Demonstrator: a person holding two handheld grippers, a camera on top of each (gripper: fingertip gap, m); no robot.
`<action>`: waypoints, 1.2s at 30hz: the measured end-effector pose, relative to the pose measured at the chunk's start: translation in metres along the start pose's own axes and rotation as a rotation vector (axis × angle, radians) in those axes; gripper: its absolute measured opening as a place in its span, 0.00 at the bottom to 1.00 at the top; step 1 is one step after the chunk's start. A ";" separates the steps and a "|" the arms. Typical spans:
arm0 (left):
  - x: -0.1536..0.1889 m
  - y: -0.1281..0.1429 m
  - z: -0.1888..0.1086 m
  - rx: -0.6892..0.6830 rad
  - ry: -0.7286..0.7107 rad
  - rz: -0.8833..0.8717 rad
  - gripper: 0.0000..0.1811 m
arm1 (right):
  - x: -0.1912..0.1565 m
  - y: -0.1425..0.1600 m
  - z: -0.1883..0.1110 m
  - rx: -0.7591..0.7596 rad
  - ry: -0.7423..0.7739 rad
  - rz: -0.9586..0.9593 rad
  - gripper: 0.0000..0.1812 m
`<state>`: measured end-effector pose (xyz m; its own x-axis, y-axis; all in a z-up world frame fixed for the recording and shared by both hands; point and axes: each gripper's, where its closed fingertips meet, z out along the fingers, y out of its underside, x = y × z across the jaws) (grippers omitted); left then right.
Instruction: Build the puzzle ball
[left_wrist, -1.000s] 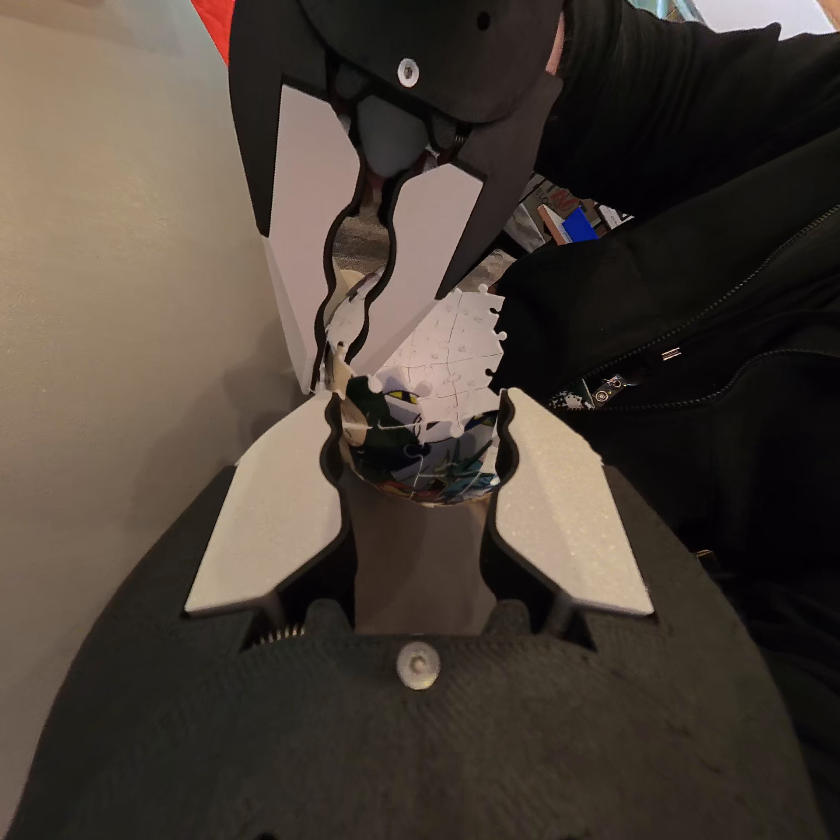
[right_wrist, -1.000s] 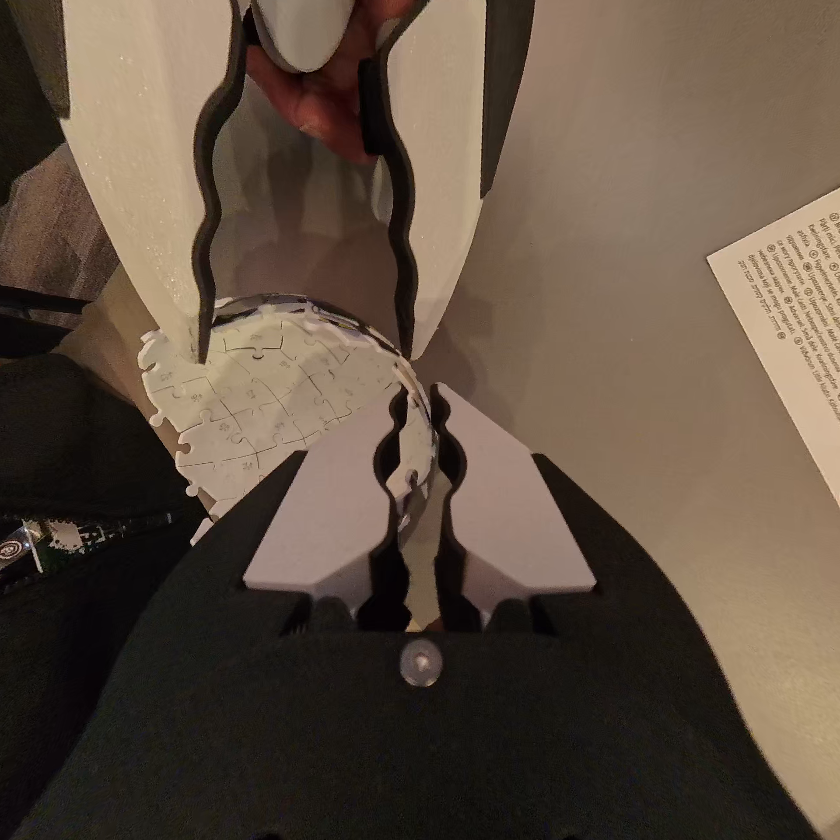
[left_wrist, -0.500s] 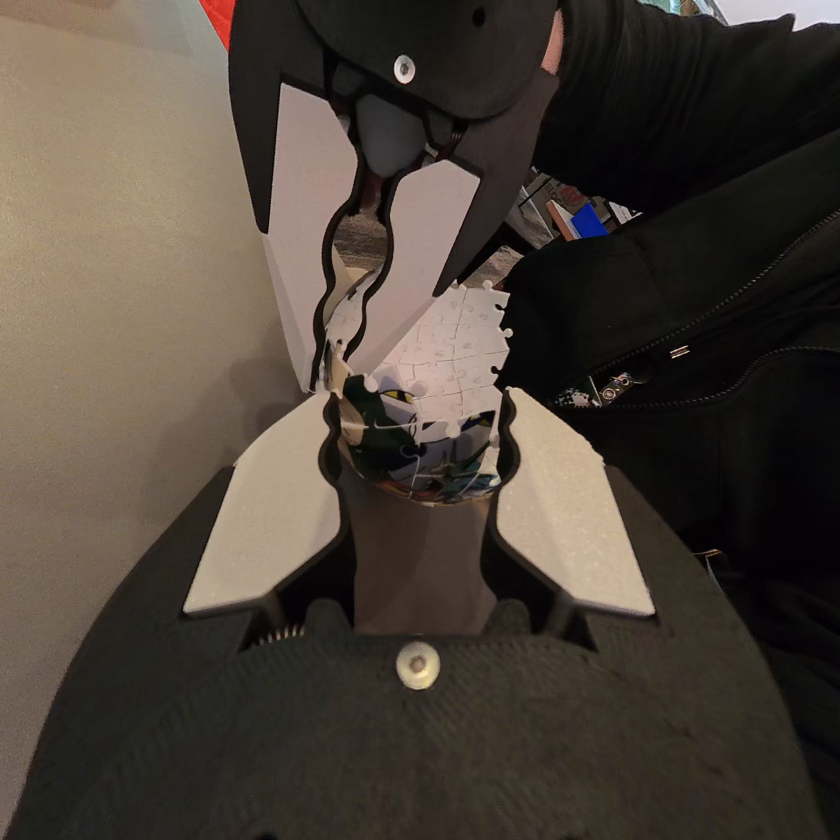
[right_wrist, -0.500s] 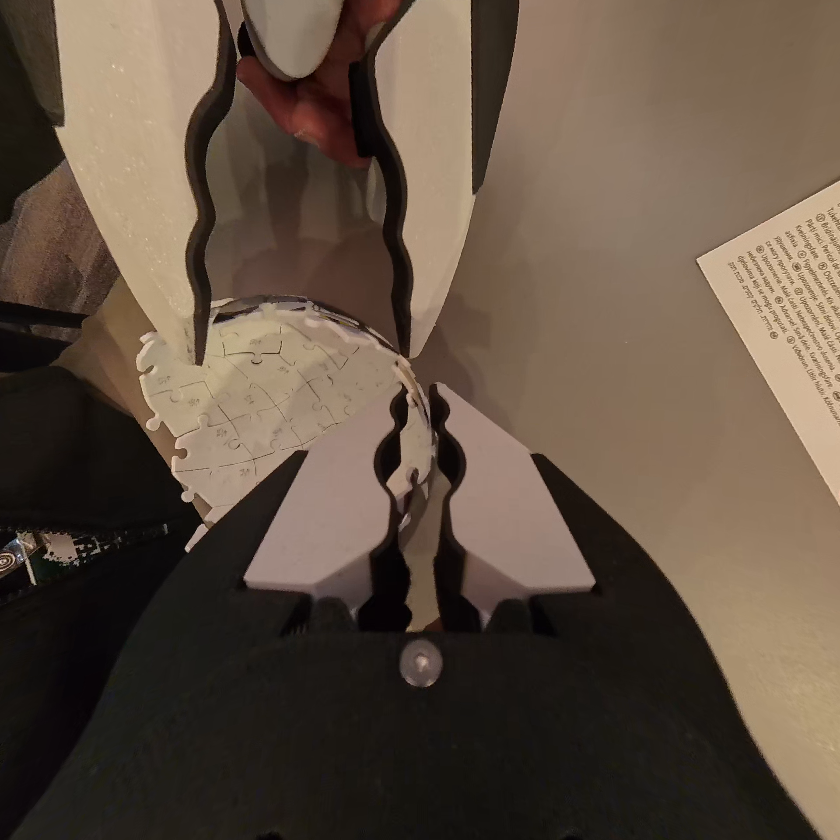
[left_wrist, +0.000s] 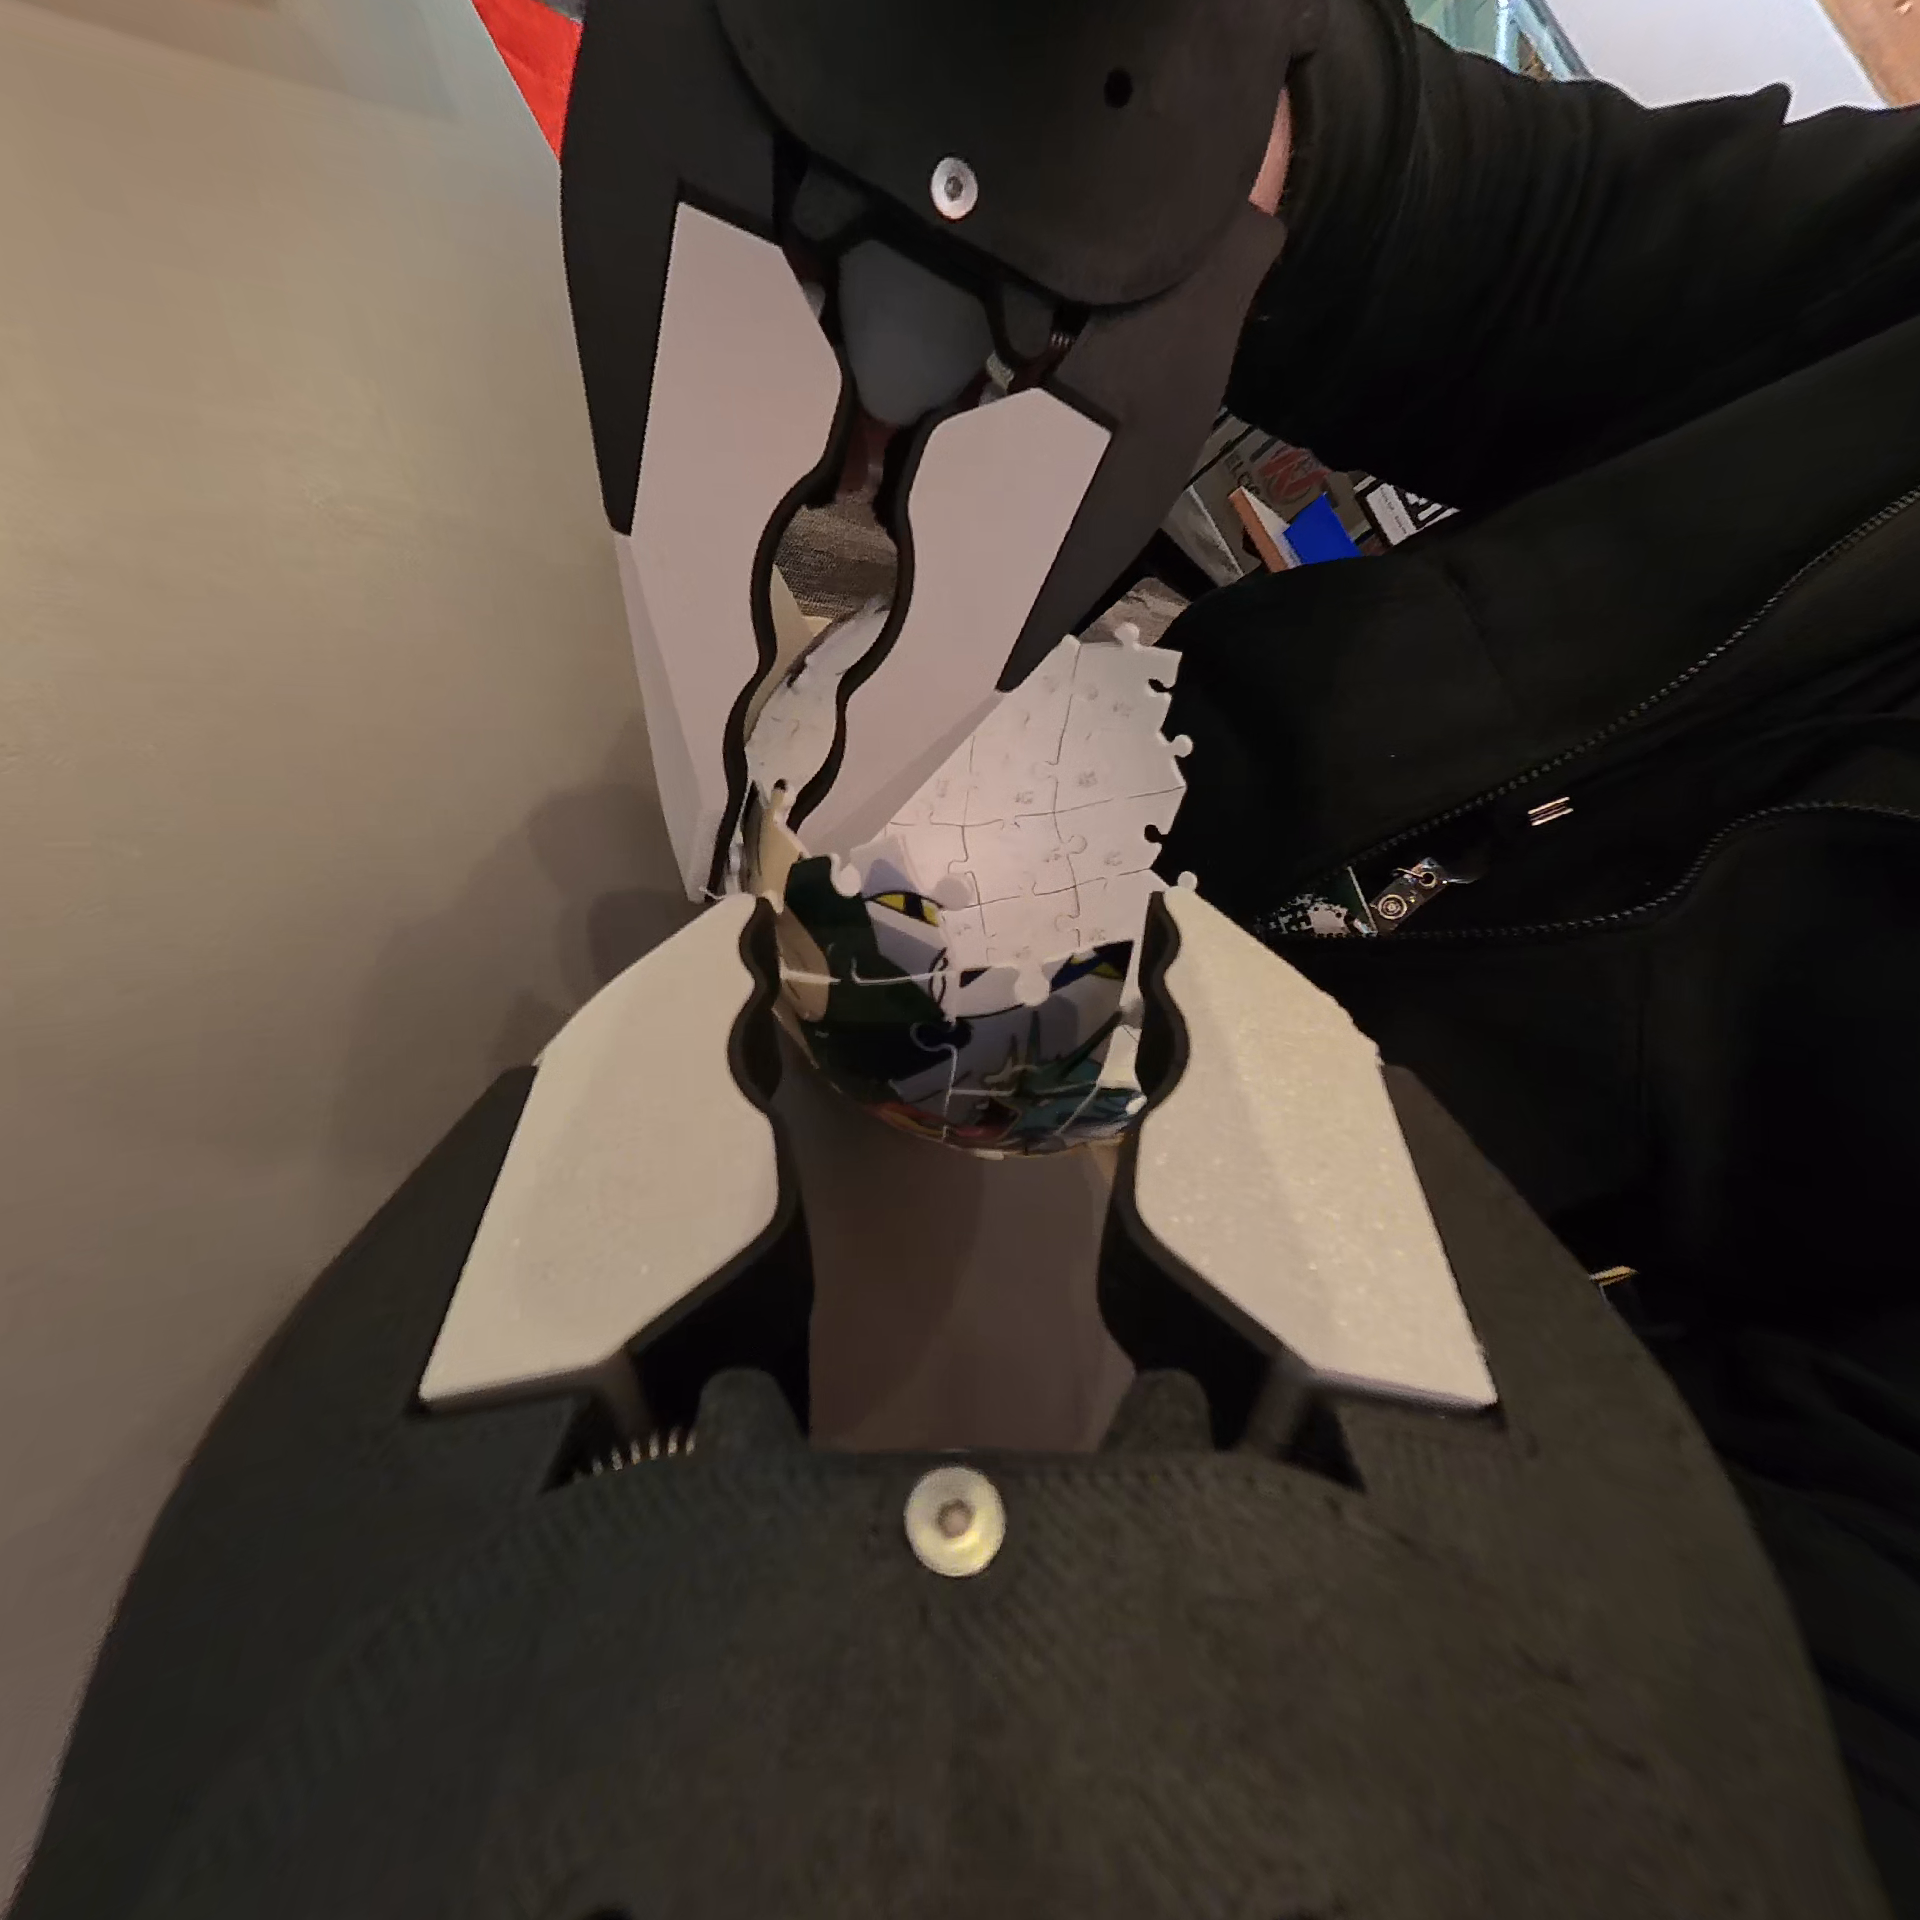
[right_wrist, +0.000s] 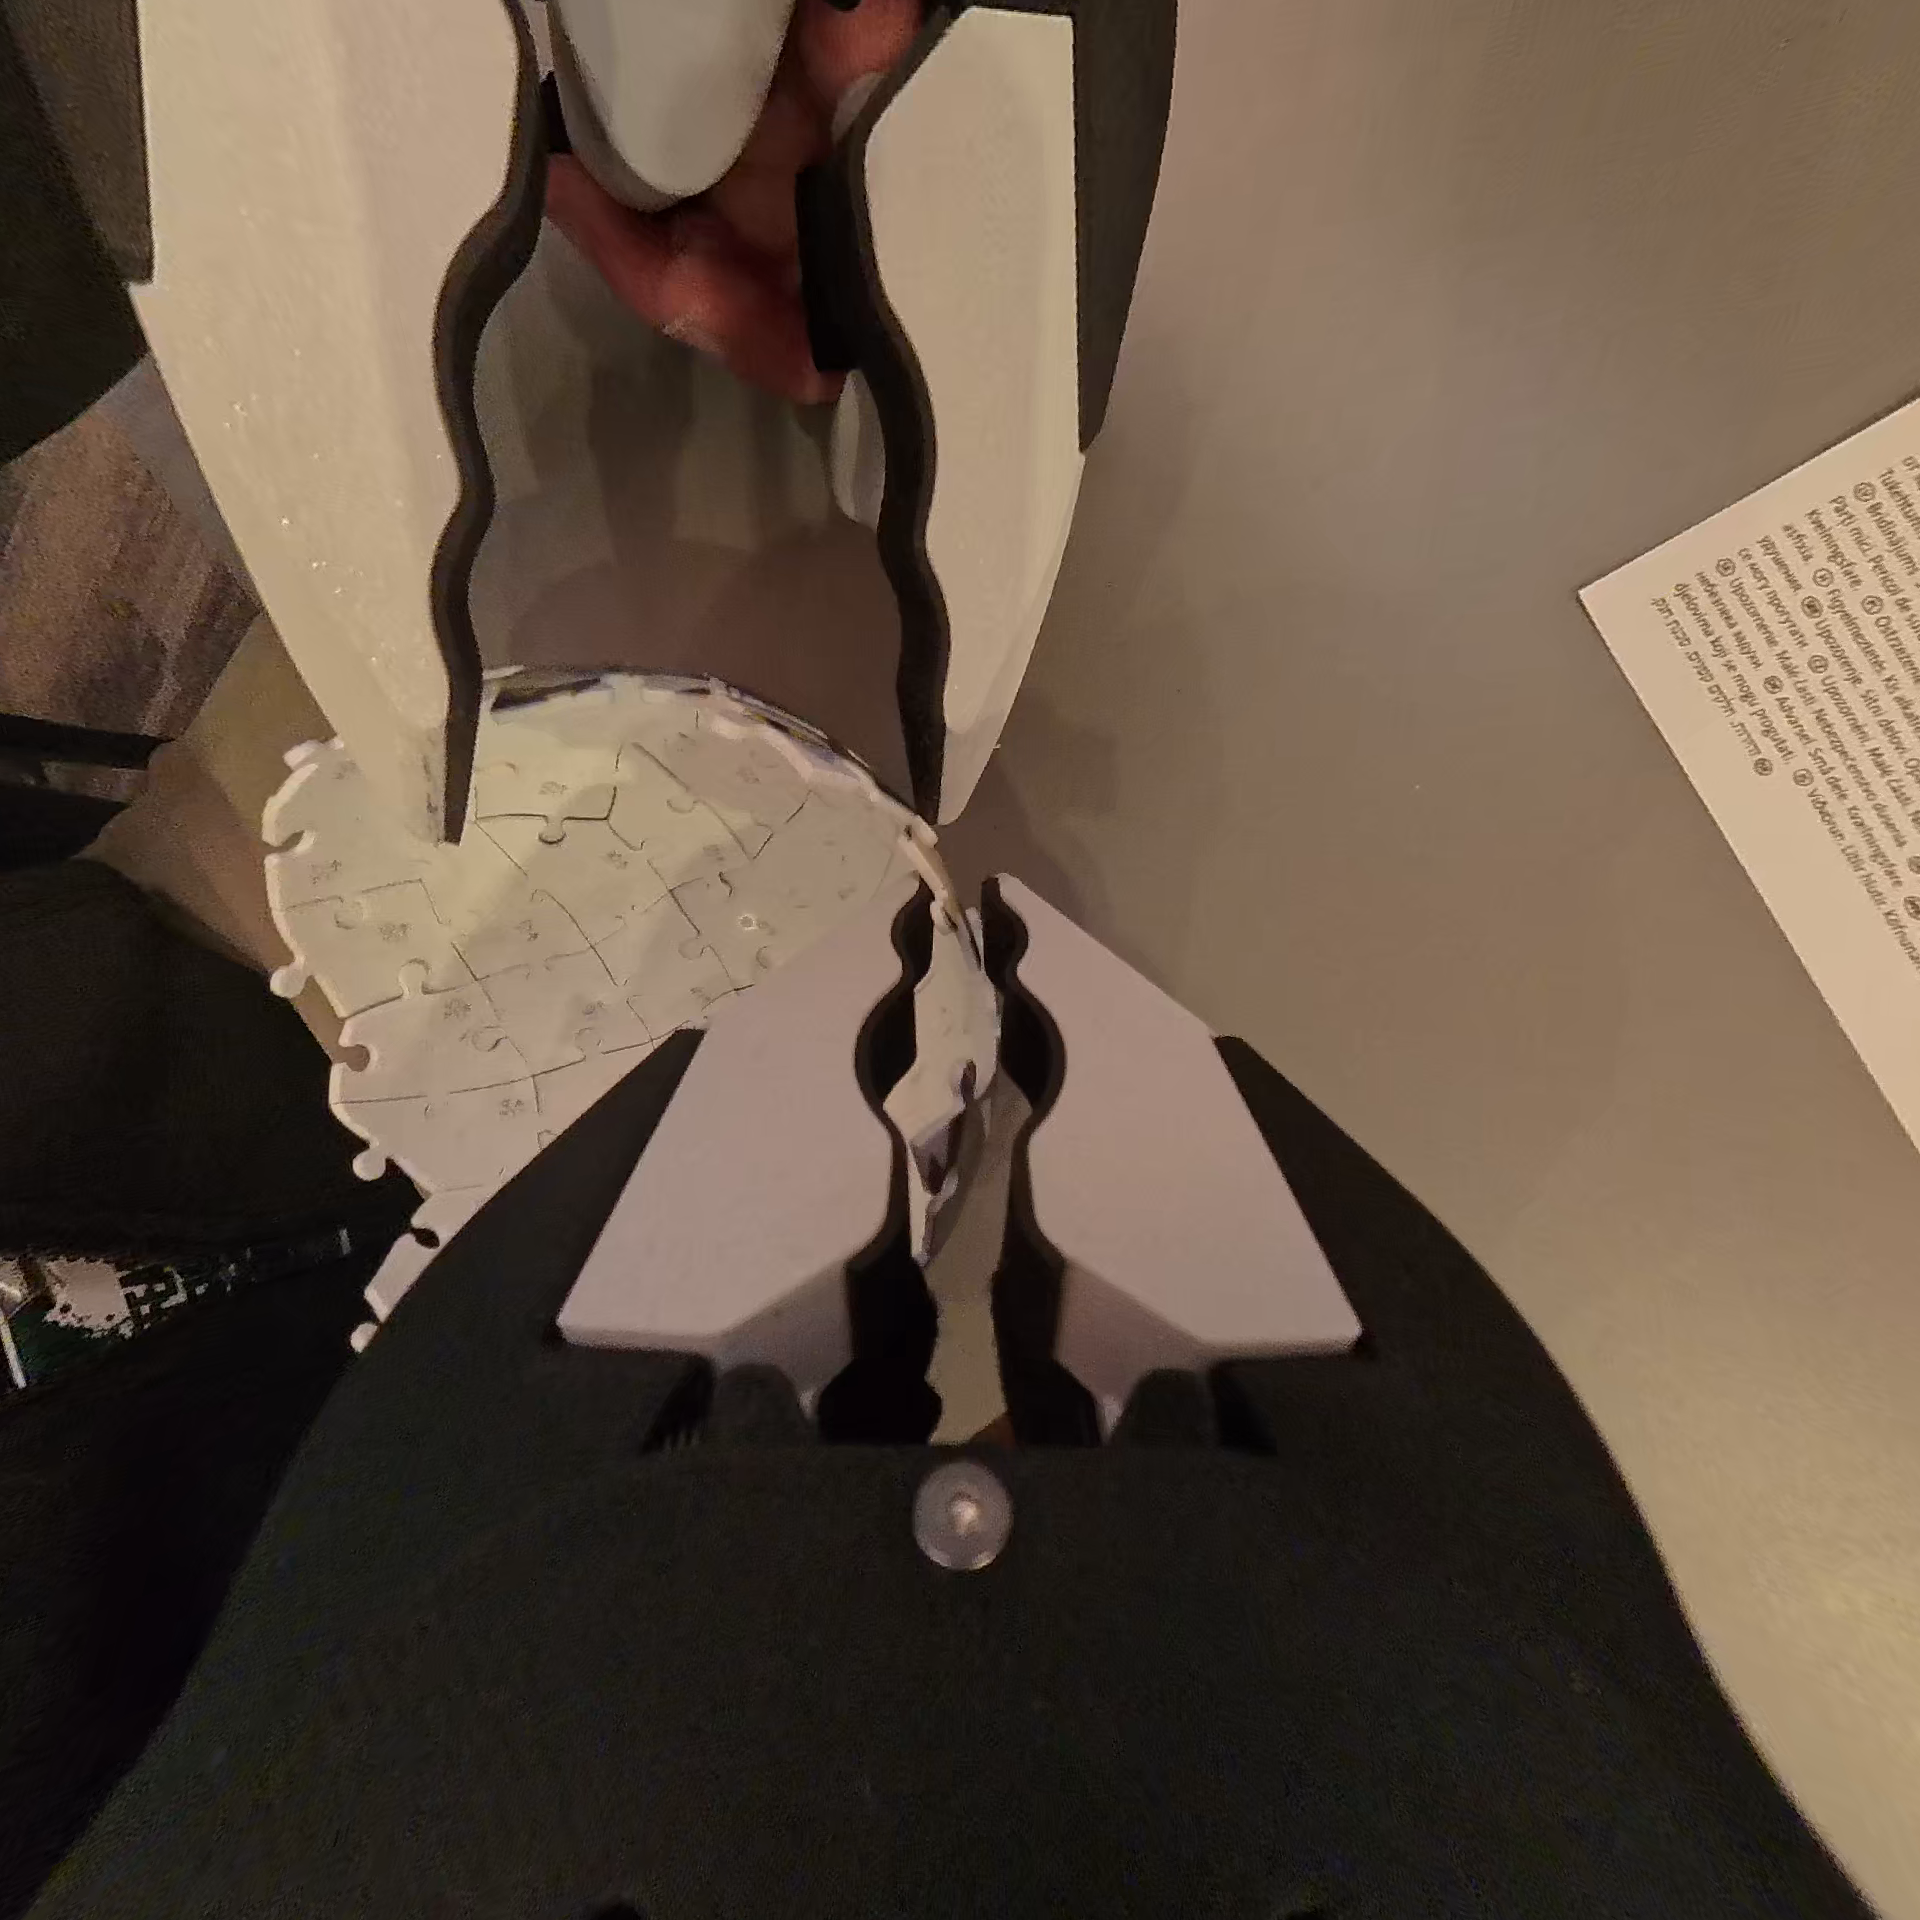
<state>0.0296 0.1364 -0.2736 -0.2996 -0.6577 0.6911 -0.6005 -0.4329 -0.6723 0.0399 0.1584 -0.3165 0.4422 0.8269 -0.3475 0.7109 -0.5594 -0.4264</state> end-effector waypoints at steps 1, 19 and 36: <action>0.000 0.000 0.000 0.003 0.001 -0.001 0.37 | 0.000 0.000 0.000 -0.001 -0.004 0.001 0.04; -0.007 0.006 0.001 0.005 0.004 -0.042 0.37 | 0.003 0.004 0.008 -0.055 0.002 -0.008 0.05; -0.008 0.016 0.006 -0.034 0.030 -0.099 0.38 | 0.002 0.008 0.013 -0.088 0.002 -0.020 0.05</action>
<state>0.0268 0.1310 -0.2913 -0.2591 -0.5940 0.7616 -0.6526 -0.4737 -0.5914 0.0396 0.1550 -0.3312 0.4282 0.8380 -0.3382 0.7647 -0.5354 -0.3586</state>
